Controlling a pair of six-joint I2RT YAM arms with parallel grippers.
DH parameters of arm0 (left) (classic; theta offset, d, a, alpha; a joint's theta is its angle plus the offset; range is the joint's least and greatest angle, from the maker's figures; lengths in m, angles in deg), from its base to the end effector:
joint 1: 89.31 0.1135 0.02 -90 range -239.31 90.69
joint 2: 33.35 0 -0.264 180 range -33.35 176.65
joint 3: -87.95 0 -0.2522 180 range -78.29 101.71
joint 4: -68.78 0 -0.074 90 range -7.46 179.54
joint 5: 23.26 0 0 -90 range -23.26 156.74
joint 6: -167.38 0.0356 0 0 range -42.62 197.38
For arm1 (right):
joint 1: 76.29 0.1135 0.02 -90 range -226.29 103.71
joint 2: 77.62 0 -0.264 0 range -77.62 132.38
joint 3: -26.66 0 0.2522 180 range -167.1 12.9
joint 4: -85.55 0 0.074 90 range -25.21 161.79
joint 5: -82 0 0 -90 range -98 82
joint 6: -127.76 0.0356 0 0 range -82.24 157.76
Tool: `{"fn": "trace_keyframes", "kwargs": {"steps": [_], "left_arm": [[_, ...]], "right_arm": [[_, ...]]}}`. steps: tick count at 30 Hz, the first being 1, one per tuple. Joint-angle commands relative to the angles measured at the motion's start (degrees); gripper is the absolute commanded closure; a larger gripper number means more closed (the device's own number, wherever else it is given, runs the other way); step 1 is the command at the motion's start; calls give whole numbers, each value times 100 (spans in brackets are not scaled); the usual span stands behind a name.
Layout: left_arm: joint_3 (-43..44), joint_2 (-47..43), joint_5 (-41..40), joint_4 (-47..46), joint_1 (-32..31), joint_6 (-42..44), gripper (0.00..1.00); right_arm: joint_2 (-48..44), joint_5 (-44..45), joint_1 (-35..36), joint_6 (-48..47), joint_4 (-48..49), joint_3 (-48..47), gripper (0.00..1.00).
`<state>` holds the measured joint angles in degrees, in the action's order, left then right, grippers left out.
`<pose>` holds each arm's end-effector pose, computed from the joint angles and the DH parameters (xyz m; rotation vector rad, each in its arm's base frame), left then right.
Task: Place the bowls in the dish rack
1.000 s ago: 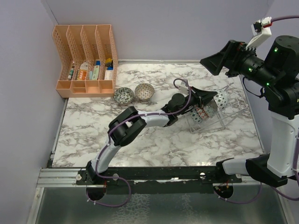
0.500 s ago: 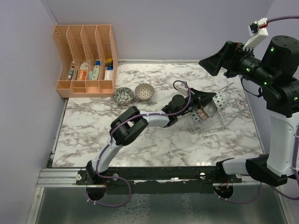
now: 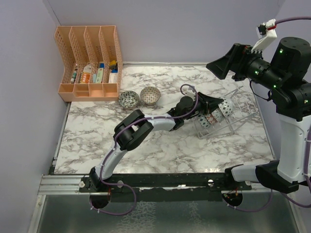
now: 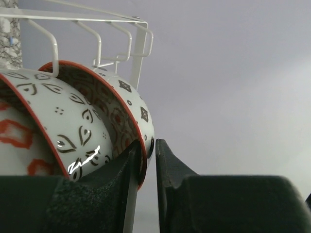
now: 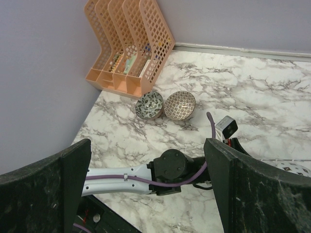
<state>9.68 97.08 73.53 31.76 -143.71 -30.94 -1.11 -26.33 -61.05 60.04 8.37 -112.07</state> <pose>0.2996 -0.4258 0.2092 -0.7680 1.8063 -2.2571 0.1708 0.0581 0.5655 -0.1164 1.8810 0.7476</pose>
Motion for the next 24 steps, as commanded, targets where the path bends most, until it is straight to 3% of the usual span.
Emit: {"fn": "trace_keyframes", "kwargs": {"steps": [1, 24], "left_arm": [[193, -404, 359, 327, 11, 115, 76], [-111, -1263, 1008, 2074, 236, 1009, 54]], "right_arm": [[8, -107, -39, -71, 1, 14, 1], [-213, -132, -39, -21, 198, 374, 1]]}}
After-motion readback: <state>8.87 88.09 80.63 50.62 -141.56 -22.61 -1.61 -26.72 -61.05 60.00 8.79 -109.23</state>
